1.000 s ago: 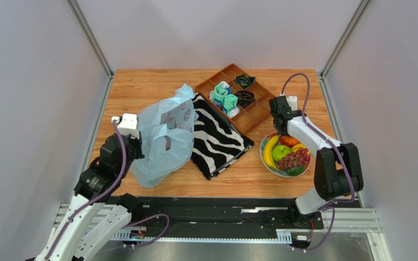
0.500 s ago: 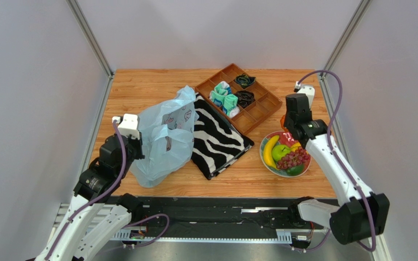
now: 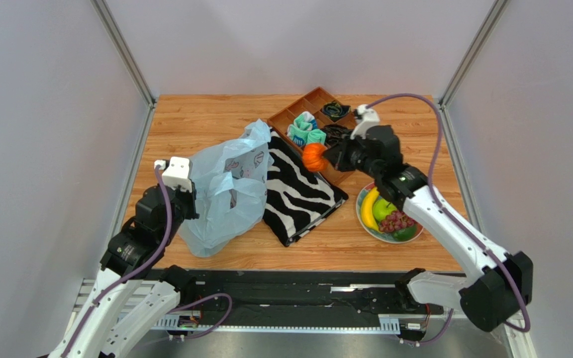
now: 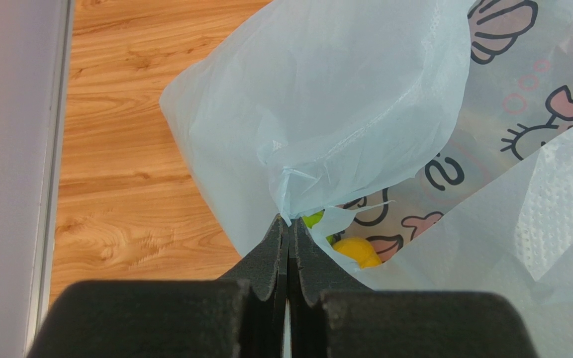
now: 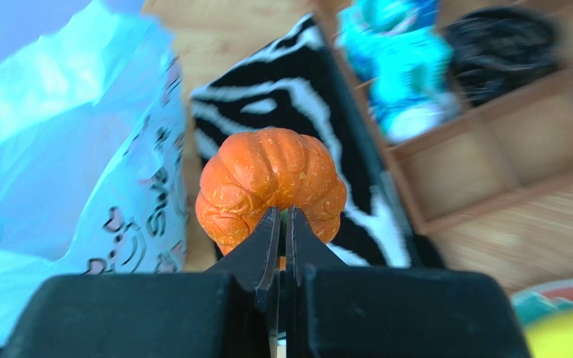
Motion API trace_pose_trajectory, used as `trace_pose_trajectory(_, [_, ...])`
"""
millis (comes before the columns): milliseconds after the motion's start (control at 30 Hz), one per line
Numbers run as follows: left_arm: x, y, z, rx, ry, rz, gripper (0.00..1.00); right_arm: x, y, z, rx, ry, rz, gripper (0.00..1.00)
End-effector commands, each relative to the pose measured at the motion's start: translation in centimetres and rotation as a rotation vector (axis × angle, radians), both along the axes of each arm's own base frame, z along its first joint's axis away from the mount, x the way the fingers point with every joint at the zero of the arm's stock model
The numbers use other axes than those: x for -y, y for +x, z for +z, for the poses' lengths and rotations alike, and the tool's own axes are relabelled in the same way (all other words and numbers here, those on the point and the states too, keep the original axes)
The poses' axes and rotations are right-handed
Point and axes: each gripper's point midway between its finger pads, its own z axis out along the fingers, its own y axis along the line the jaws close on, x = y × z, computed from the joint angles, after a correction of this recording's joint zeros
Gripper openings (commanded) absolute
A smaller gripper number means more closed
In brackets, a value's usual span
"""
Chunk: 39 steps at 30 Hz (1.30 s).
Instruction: Place the fruits into the plastic bag
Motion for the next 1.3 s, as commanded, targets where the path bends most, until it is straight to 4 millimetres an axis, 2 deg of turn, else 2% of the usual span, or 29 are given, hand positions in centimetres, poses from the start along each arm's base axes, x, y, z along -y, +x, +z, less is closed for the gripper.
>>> trace_pose_trajectory(0, [0.3, 0.3, 1.4, 0.051, -0.013, -0.020, 0.00, -7.2, -1.4, 5.0, 0.098, 0.109, 0.213, 0.00])
trace_pose_trajectory(67, [0.4, 0.3, 1.4, 0.052, -0.014, -0.021, 0.00, -9.6, -1.9, 5.2, 0.096, 0.119, 0.276, 0.00])
trace_pose_trajectory(167, [0.5, 0.3, 1.4, 0.051, -0.014, -0.026, 0.00, -12.1, -2.3, 6.2, 0.112, 0.128, 0.340, 0.00])
trace_pose_trajectory(267, [0.6, 0.3, 1.3, 0.048, -0.015, -0.031, 0.00, -13.9, -2.4, 7.1, 0.131, 0.135, 0.380, 0.00])
trace_pose_trajectory(433, [0.8, 0.4, 1.3, 0.044, -0.018, -0.041, 0.00, -15.8, -2.4, 8.8, 0.186, 0.154, 0.424, 0.00])
trace_pose_trajectory(567, [0.9, 0.4, 1.3, 0.042, -0.019, -0.046, 0.00, -18.0, -2.7, 8.6, 0.176, 0.159, 0.485, 0.00])
trace_pose_trajectory(633, [0.9, 0.4, 1.3, 0.042, -0.019, -0.047, 0.00, -19.4, -2.8, 7.7, 0.149, 0.155, 0.516, 0.00])
trace_pose_trajectory(800, [0.9, 0.5, 1.2, 0.040, -0.017, -0.046, 0.00, -22.8, -4.8, 5.7, 0.076, 0.145, 0.632, 0.00])
trace_pose_trajectory(867, [0.9, 0.5, 1.2, 0.040, -0.017, -0.044, 0.00, -23.7, -5.5, 3.4, 0.017, 0.102, 0.652, 0.00])
trace_pose_trajectory(1033, [0.9, 0.5, 1.2, 0.039, -0.014, -0.042, 0.00, -24.3, -5.9, -1.4, -0.093, 0.002, 0.650, 0.00])
trace_pose_trajectory(1067, [0.9, 0.5, 1.2, 0.039, -0.014, -0.043, 0.00, -24.4, -5.7, -2.8, -0.121, -0.018, 0.646, 0.00])
trace_pose_trajectory(1233, [0.9, 0.5, 1.1, 0.035, -0.013, -0.043, 0.00, -25.5, -6.0, -6.5, -0.189, -0.099, 0.656, 0.00])
trace_pose_trajectory(1267, [0.9, 0.5, 1.1, 0.035, -0.013, -0.043, 0.00, -26.1, -6.0, -6.1, -0.175, -0.107, 0.658, 0.00])
